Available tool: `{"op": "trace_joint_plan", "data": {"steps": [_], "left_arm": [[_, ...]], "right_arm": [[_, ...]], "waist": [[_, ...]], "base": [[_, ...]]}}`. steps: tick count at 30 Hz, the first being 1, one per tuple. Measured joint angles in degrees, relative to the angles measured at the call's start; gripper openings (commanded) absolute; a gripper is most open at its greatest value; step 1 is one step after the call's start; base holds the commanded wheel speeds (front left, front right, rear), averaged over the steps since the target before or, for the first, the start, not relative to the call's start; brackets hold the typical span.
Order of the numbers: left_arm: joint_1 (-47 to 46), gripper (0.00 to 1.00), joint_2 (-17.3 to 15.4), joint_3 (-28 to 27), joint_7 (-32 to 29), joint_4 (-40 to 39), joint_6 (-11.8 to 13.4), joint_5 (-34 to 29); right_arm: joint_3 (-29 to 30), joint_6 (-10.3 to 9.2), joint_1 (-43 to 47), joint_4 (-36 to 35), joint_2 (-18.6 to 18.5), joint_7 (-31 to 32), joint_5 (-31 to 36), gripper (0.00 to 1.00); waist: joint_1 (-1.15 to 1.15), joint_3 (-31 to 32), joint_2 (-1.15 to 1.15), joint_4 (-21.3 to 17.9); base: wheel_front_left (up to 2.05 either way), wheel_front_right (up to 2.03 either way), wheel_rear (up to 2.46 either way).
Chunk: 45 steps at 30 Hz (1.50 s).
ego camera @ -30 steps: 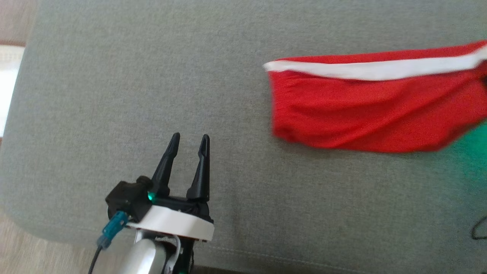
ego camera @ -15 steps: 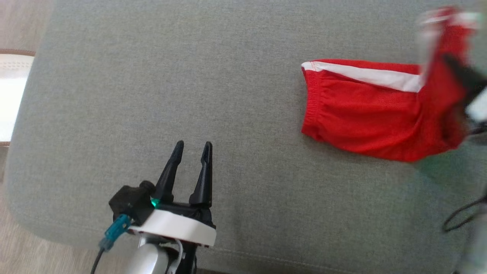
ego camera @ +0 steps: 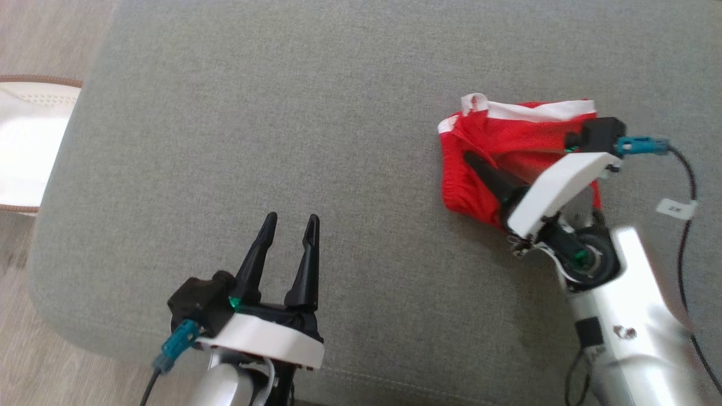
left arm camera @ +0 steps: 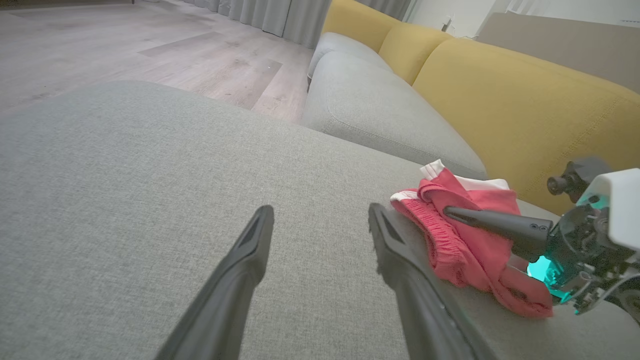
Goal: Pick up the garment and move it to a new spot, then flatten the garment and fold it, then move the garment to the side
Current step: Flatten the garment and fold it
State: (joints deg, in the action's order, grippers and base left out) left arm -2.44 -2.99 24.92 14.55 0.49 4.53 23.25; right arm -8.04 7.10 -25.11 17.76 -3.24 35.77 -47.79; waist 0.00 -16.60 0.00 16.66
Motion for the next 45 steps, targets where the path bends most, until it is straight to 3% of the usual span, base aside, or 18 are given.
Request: {"op": "trace_joint_plan", "data": {"steps": [4,5,6,12,19,25,30,34,39,45], "left_arm": [[0.47,1.00,0.00,0.01,0.00,0.07,0.09,0.00],[0.82,1.00,0.00,0.05,0.00,0.13,0.09,0.00],[1.23,1.00,0.00,0.13,0.00,0.25,0.10,0.00],[1.75,1.00,0.00,0.00,0.00,0.80,0.51,0.01],[2.28,1.00,0.00,-1.40,0.00,1.83,0.48,-0.01],[3.08,1.00,-0.01,-2.98,0.00,2.77,0.41,-0.49],[5.60,1.00,-0.04,-4.24,0.00,3.38,-0.08,-0.76],[6.69,1.00,-0.05,-5.71,0.00,3.49,-1.03,-2.92],[8.66,1.00,-0.08,-7.86,0.00,4.15,-2.14,-5.36],[10.13,1.00,-0.05,-10.49,0.00,5.42,-4.65,-8.76]], "right_arm": [[-3.80,0.00,-3.28,6.04,-0.03,-5.98,-2.64,0.00],[-4.50,0.00,-4.22,7.51,-0.09,-7.50,-3.31,0.27],[-5.38,0.00,-5.11,8.81,-0.20,-9.24,-3.67,1.00],[-11.62,0.00,-8.29,14.82,-0.42,-14.69,-5.95,1.00],[-21.46,0.00,-7.67,13.57,-0.68,-18.17,-7.05,1.00],[-24.68,0.00,-1.48,8.49,-0.66,-21.39,2.32,1.00],[-18.15,0.00,5.95,2.82,-0.96,-24.74,14.86,1.00],[-6.28,0.00,13.50,-5.72,-1.69,-30.56,27.97,1.00],[3.99,0.00,22.51,-9.93,-3.33,-38.05,40.31,1.00],[13.19,0.00,29.65,-8.67,-1.15,-47.17,46.19,1.00]], "waist": [[0.00,0.67,0.00,-0.07],[0.00,0.78,0.00,-0.14],[0.00,0.90,0.00,-0.21],[0.00,1.52,0.00,-1.21],[0.00,3.52,0.00,-3.49],[0.00,6.68,0.00,-6.21],[0.00,9.66,0.00,-8.66],[0.00,12.85,0.00,-10.46],[0.00,15.74,0.00,-11.49],[0.00,17.41,0.00,-11.52]], "base": [[0.00,0.00,0.00],[0.00,0.00,0.00],[0.00,0.00,0.00],[0.00,0.00,0.00],[0.00,0.00,0.00],[0.00,0.00,0.00],[0.00,0.00,0.00],[0.00,0.00,0.00],[0.00,0.00,0.00],[0.00,0.00,0.00]]}}
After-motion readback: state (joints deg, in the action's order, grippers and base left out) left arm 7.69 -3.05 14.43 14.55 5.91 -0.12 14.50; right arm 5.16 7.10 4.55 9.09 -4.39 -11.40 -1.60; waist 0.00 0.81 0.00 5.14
